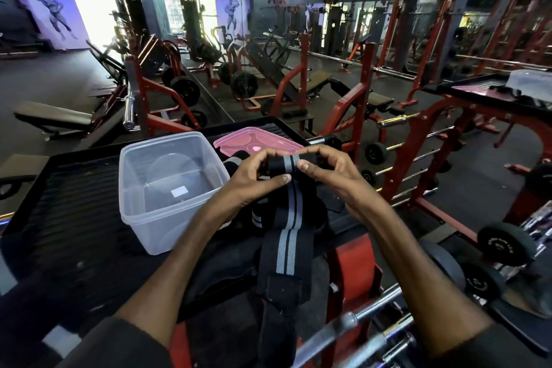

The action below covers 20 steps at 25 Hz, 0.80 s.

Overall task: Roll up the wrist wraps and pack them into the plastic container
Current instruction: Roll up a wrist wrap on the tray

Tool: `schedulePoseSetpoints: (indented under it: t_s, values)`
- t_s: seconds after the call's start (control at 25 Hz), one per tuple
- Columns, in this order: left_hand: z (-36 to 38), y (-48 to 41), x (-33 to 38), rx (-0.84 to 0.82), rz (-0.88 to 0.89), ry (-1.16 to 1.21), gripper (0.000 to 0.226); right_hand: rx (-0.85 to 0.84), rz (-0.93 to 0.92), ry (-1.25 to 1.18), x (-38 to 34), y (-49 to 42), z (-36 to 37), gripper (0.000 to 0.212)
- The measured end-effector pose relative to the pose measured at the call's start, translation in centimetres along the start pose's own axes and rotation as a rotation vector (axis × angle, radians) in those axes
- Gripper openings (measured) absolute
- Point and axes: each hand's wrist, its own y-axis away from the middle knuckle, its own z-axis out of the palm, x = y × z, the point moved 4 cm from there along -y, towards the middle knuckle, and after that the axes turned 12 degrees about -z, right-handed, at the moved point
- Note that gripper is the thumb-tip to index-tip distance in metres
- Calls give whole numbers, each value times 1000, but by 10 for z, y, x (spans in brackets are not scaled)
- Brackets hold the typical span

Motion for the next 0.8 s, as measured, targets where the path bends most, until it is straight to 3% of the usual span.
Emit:
schedulePoseSetpoints:
  t_s: [0.12,0.28,0.44,0.56,0.68,0.8]
  values:
    - [-1,7,0,-40,-102,-21,27,16,-7,-23,-3,5,-2,25]
    - [-3,20,8,113,12,-19,28,6,22,-3,-10,13,5,29]
    - [-4,35,7,167,104,-28,34,-2,211,-223,-23,14,10,26]
    - [-8,44,12,198,155,18,37,-16,281,-39,-31,15,17,12]
    - [-12,53,16,221,196,50,38,-137,175,98,-39,19,29,16]
    - [-17,65,23,282,223,37,40,-145,-34,131,-48,15,34,18]
